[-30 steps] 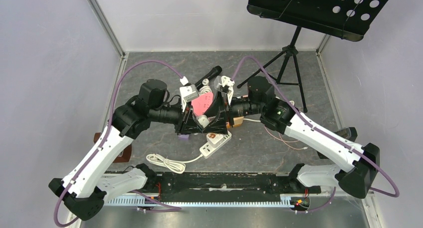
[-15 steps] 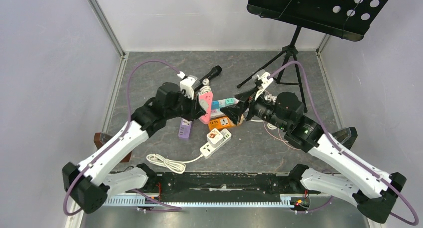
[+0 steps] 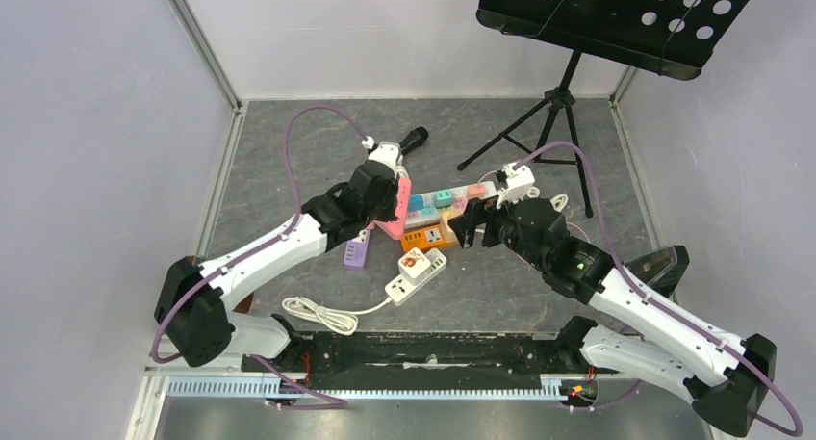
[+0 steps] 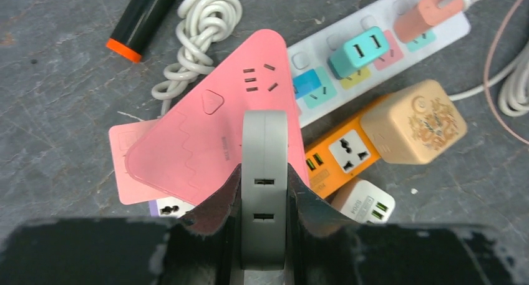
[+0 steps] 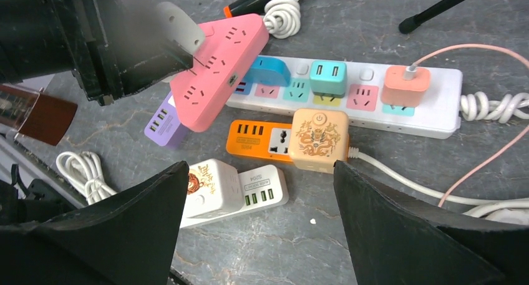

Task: Insert the plug
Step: Insert the plug into the socket.

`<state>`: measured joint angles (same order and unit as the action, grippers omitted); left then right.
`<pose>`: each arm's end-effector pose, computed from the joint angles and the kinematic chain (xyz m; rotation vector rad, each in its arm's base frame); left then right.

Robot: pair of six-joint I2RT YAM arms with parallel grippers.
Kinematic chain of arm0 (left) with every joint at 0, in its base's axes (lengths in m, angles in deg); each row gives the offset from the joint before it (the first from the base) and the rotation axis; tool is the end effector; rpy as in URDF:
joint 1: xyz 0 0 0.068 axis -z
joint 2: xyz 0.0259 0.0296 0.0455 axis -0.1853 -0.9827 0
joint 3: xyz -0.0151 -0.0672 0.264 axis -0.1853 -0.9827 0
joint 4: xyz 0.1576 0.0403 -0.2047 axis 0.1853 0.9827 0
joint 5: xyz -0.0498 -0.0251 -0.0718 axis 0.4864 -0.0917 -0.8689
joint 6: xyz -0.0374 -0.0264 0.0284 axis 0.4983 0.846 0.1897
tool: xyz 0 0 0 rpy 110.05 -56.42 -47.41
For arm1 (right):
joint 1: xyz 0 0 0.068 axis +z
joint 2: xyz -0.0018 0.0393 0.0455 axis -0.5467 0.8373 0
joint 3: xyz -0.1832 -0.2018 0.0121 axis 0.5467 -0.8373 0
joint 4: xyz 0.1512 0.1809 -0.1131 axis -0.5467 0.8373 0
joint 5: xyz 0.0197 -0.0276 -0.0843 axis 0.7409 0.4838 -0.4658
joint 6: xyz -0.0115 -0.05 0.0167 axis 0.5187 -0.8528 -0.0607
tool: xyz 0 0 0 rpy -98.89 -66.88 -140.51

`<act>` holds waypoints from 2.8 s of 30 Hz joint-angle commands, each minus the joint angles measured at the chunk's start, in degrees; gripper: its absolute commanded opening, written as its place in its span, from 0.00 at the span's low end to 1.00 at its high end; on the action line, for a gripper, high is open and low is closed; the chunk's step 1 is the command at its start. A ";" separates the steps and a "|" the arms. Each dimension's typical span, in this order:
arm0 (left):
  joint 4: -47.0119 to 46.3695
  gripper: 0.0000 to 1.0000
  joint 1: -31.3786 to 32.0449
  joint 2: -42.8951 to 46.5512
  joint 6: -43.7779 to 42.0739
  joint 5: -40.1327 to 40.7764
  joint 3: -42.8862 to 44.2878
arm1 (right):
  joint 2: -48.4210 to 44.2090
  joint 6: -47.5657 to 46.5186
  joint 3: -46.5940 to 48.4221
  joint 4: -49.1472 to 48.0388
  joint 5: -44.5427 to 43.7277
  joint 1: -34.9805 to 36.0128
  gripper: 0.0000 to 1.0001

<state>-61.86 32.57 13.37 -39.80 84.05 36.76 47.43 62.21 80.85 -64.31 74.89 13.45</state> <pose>0.2204 -0.1934 0.2846 0.2954 2.2028 -0.2867 0.1448 0.1430 0.3084 -0.2711 1.9456 0.6241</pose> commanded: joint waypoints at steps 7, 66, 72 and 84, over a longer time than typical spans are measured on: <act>-1.81 0.02 1.31 -4.29 1.46 7.83 5.60 | -1.00 0.24 -0.38 -0.58 -4.66 -0.33 0.87; 9.41 0.02 10.90 -18.67 6.82 28.10 10.28 | 7.80 5.69 -2.56 -3.52 4.58 -6.12 0.68; 7.46 0.02 10.76 -19.71 6.77 26.82 8.15 | 10.13 6.65 -2.69 -5.90 8.12 -7.86 0.66; 10.19 0.02 8.05 -19.95 6.61 19.61 10.68 | 18.76 3.72 3.69 -8.56 15.44 -11.59 0.66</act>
<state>-56.03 41.97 -3.64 -34.84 111.13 47.27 64.61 67.72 79.80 -68.88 87.70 2.80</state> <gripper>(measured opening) 0.272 0.655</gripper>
